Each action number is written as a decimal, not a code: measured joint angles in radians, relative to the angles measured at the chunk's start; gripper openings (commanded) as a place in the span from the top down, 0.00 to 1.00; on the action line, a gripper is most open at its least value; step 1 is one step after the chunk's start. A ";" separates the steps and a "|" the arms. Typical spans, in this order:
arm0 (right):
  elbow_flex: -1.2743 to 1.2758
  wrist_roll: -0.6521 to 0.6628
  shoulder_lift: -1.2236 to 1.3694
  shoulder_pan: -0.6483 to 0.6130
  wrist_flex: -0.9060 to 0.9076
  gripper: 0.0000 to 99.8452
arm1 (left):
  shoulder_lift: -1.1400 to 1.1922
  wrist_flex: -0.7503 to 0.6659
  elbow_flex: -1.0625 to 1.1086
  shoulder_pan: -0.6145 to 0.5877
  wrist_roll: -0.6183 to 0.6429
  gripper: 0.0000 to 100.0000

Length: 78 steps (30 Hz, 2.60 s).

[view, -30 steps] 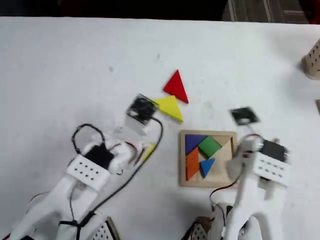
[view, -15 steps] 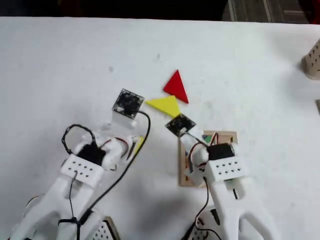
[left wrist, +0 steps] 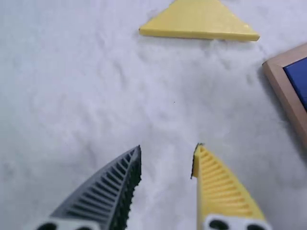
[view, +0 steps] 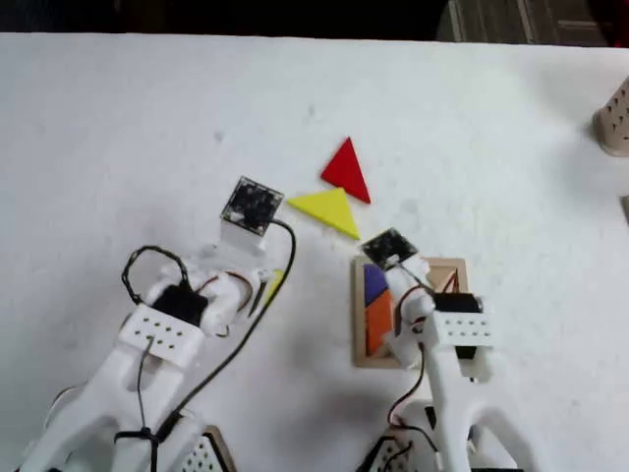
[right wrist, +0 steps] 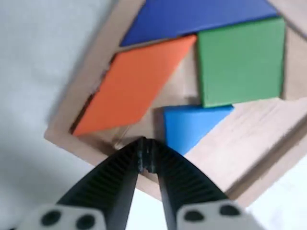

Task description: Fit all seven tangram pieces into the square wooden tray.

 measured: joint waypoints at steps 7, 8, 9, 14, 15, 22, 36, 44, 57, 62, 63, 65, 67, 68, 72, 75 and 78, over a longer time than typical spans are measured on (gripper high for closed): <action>-0.002 0.017 0.000 0.109 -0.002 0.98 | 0.000 -0.023 0.011 0.000 0.000 0.80; -0.006 0.031 0.002 0.130 -0.002 0.98 | 0.000 -0.023 0.011 0.000 0.000 0.80; -0.014 0.043 0.005 0.158 -0.002 0.98 | 0.000 -0.023 0.011 0.000 0.000 0.80; -0.066 0.109 0.011 0.315 -0.002 0.98 | 0.000 -0.023 0.011 0.000 0.000 0.80; -0.080 0.118 0.011 0.336 -0.002 0.98 | 0.000 -0.023 0.011 0.000 0.000 0.80; -0.190 0.123 0.015 0.397 0.028 0.98 | 0.000 -0.023 0.011 0.000 0.000 0.80; -0.318 -0.247 0.101 0.229 0.018 0.98 | 0.000 -0.023 0.011 0.000 0.000 0.80; -0.407 -0.247 0.400 0.236 -0.048 0.98 | 0.000 -0.023 0.011 0.000 0.000 0.80; -0.443 -0.167 0.505 0.104 0.028 0.98 | 0.000 -0.023 0.011 -0.021 0.000 0.80; -0.443 -0.143 0.505 0.043 0.080 0.98 | 0.000 -0.023 0.011 -0.026 0.000 0.80; -0.443 -0.141 0.505 0.035 0.086 0.98 | 0.000 -0.023 0.011 -0.026 0.000 0.80; -0.443 -0.138 0.505 0.026 0.092 0.98 | 0.000 -0.023 0.011 -0.026 0.000 0.80; -0.443 -0.138 0.497 0.021 0.106 0.98 | 0.000 -0.023 0.011 -0.026 0.000 0.80; -0.443 -0.133 0.483 0.017 0.127 0.98 | 0.000 -0.023 0.011 -0.026 0.000 0.80; -0.443 -0.118 0.374 0.018 0.204 0.98 | 0.000 -0.043 0.011 -0.026 0.000 0.80; -0.443 -0.117 0.267 0.020 0.247 0.98 | 0.000 -0.046 0.011 -0.026 0.000 0.80; -0.423 -0.117 0.204 0.021 0.255 0.98 | 0.000 -0.046 0.011 -0.026 0.000 0.80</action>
